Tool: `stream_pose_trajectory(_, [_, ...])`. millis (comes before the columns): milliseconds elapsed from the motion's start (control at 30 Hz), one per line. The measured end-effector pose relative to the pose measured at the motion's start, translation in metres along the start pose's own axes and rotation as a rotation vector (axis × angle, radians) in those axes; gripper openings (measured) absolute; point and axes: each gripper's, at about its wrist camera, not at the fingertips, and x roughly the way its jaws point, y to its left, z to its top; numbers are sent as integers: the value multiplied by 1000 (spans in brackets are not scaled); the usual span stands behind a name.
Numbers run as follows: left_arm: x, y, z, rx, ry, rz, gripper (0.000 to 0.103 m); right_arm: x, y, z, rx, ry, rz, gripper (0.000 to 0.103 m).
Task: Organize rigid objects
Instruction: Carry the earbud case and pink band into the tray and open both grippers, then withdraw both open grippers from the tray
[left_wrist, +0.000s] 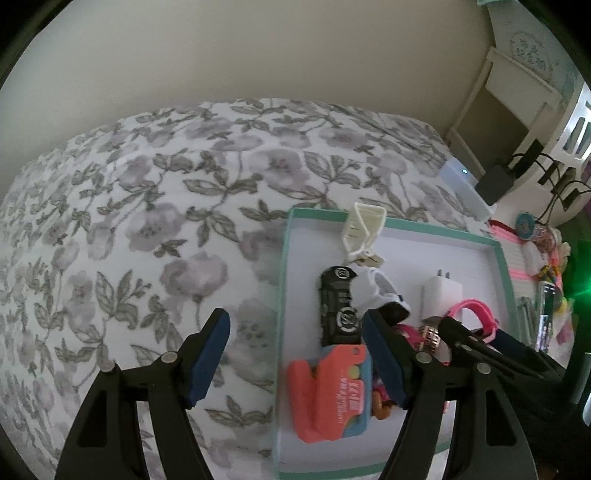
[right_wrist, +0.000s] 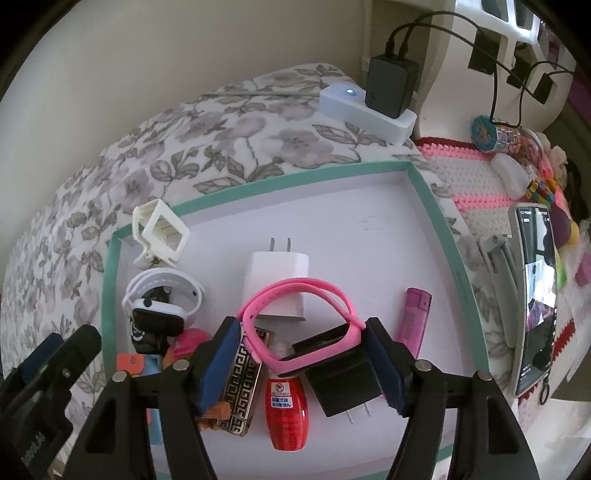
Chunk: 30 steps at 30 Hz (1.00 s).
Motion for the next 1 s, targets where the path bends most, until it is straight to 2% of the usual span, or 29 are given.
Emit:
stream_pose_trajectory(67, [0, 2, 0, -2, -7, 16, 83, 1, 0, 0, -2, -1, -2, 83])
stream_pose_trajectory(133, [2, 3, 0, -3, -10, 32, 83, 1, 1, 0, -6, -4, -3, 89])
stream_pose_trajectory(233, [4, 7, -1, -8, -13, 61, 84, 1, 2, 0, -14, -12, -12, 103])
stream_pose_trajectory(333, [7, 14, -1, -29, -17, 77, 88, 1, 3, 0, -20, -17, -10, 103])
stream_pose_trajectory(367, [7, 17, -1, -39, -20, 82, 95, 1, 3, 0, -19, -17, -9, 103])
stream_pose_trajectory(400, [8, 20, -1, -47, -25, 92, 96, 2, 3, 0, -20, -18, -10, 103])
stream_pose_trajectory(600, [15, 34, 1, -84, -22, 135, 96, 2, 5, -1, -39, -26, -24, 103])
stream_pose_trajectory(733, [15, 43, 3, -106, -18, 124, 96, -1, 10, -1, -46, -44, -24, 103])
stream_pose_trajectory(1000, [3, 51, 0, -49, -65, 213, 96, -17, 29, -10, -91, -85, 5, 103])
